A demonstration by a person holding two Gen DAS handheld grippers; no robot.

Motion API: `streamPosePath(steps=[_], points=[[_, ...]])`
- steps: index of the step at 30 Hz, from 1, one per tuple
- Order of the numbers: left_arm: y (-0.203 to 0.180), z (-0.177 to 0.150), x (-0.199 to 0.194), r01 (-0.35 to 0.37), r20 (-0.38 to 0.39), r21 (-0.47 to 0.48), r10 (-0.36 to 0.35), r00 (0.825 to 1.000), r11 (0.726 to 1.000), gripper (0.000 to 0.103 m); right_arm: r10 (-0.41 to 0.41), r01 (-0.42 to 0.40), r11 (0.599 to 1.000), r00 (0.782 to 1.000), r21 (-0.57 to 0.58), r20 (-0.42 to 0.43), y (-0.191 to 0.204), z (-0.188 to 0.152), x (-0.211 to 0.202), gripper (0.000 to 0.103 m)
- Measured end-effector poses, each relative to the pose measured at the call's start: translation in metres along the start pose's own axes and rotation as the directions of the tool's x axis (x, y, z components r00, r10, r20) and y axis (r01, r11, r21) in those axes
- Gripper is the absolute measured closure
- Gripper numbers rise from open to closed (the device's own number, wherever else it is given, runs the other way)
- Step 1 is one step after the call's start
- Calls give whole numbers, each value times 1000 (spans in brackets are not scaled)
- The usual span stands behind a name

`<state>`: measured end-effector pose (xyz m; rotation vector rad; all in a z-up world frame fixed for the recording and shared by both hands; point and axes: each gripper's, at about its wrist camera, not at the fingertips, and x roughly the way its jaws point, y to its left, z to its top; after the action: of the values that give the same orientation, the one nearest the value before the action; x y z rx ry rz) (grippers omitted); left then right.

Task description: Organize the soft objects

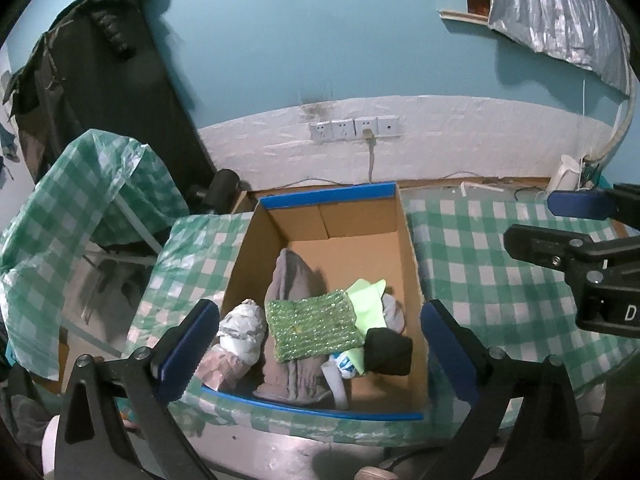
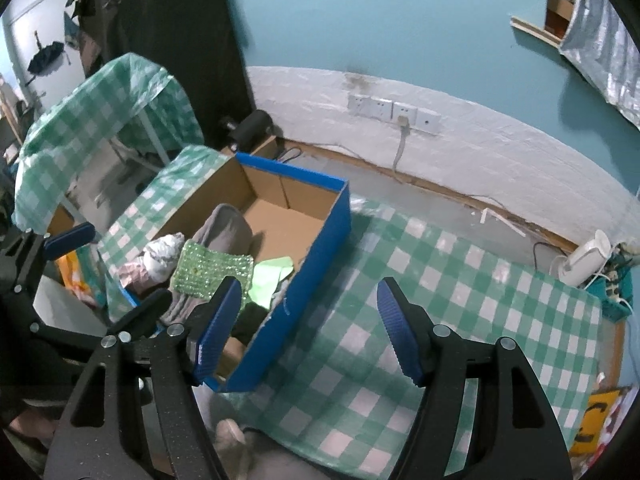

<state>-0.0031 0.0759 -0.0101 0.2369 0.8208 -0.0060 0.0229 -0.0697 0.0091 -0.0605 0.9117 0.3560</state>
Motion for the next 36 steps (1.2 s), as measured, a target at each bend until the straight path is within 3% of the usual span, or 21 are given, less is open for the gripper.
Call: streamPosePath(steps=[10,21,36], points=[[0,8,-8,11,-1,-48,-11,1000,999,1,-16,16,1000,999,5,45,-14,-15,-19,33],[-12,8,-2,-10,-29,-24,9,1000,1000,1,-31,26,997,998,74,55,-38,-20,-21,33],[-22,9,-2,-10,-29,-4,10,1000,1000,1,-32,27,997,998,76,59,-42,-20,-23,33]])
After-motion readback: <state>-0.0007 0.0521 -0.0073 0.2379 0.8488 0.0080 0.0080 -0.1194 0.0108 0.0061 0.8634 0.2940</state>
